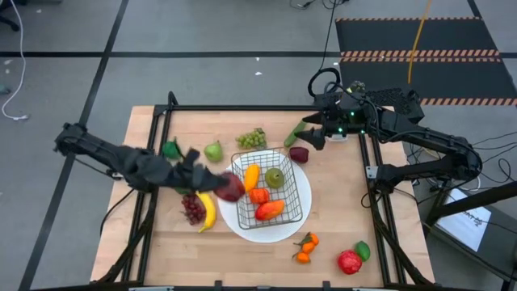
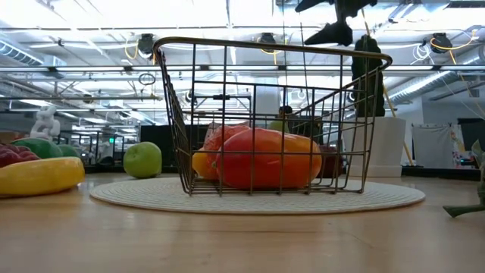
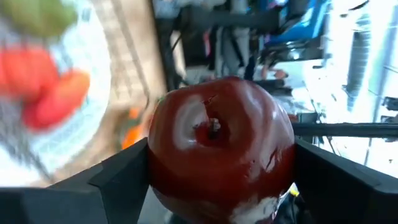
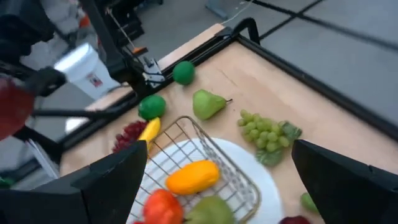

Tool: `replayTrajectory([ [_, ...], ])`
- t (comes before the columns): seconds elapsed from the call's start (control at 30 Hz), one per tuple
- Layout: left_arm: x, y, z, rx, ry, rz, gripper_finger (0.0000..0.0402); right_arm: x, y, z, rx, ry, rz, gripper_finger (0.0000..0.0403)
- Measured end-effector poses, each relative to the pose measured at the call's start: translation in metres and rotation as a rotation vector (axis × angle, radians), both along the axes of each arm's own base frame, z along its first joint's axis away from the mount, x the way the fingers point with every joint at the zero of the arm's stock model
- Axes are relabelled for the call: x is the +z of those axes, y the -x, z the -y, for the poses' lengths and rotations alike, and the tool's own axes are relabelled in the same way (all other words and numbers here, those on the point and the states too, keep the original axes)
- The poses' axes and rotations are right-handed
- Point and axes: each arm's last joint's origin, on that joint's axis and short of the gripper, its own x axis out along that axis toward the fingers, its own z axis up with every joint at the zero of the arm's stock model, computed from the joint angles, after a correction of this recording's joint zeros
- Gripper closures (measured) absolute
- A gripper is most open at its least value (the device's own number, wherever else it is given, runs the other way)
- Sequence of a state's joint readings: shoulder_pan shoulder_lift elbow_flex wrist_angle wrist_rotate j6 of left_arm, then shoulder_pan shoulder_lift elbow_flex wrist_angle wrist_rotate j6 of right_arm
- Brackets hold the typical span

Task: Build produce basket
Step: Put the bottom dark red apple into the black wire basket

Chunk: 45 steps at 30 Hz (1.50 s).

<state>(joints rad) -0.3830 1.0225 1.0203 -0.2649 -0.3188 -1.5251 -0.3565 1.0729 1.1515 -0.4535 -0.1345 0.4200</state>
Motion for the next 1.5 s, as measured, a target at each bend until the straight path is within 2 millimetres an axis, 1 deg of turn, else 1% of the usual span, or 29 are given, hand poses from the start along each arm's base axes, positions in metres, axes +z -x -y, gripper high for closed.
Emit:
replayTrajectory([
  [0.13,0.013,0.011,-0.021,0.041,-0.132,0.065,0.0052,0.002,-0.003,-0.006,0.002,-0.092,0.039,0.0009],
  [0.27,0.023,0.021,-0.038,0.09,-0.261,0.124,0.0051,0.005,-0.007,-0.017,0.032,-0.144,0.08,0.0009],
  [0.4,0.03,0.026,-0.051,0.133,-0.396,0.16,0.0051,0.011,-0.013,-0.03,0.081,-0.156,0.142,0.0011],
  [0.53,0.032,0.026,-0.06,0.153,-0.554,0.156,0.0051,0.017,-0.017,-0.04,0.103,-0.121,0.199,0.0027],
  [0.63,0.034,0.024,-0.064,0.164,-0.671,0.159,0.0051,0.019,-0.018,-0.044,0.109,-0.124,0.223,0.0045],
  [0.8,0.039,0.022,-0.071,0.186,-0.879,0.173,0.0051,0.019,-0.018,-0.049,0.107,-0.191,0.228,0.0073],
  [0.97,0.047,0.023,-0.076,0.213,-1.13,0.192,0.005,0.017,-0.02,-0.052,0.108,-0.223,0.222,0.0092],
  [1.13,0.055,0.024,-0.078,0.242,-1.376,0.2,0.005,0.018,-0.02,-0.052,0.106,-0.223,0.224,0.01],
  [1.33,0.059,0.025,-0.079,0.251,-1.651,0.166,0.005,0.018,-0.02,-0.052,0.106,-0.223,0.224,0.0101],
  [1.4,0.06,0.025,-0.079,0.251,-1.724,0.155,0.005,0.018,-0.02,-0.052,0.106,-0.223,0.225,0.0101],
  [1.5,0.062,0.026,-0.079,0.261,-1.784,0.149,0.005,0.018,-0.02,-0.052,0.106,-0.223,0.225,0.0101],
])
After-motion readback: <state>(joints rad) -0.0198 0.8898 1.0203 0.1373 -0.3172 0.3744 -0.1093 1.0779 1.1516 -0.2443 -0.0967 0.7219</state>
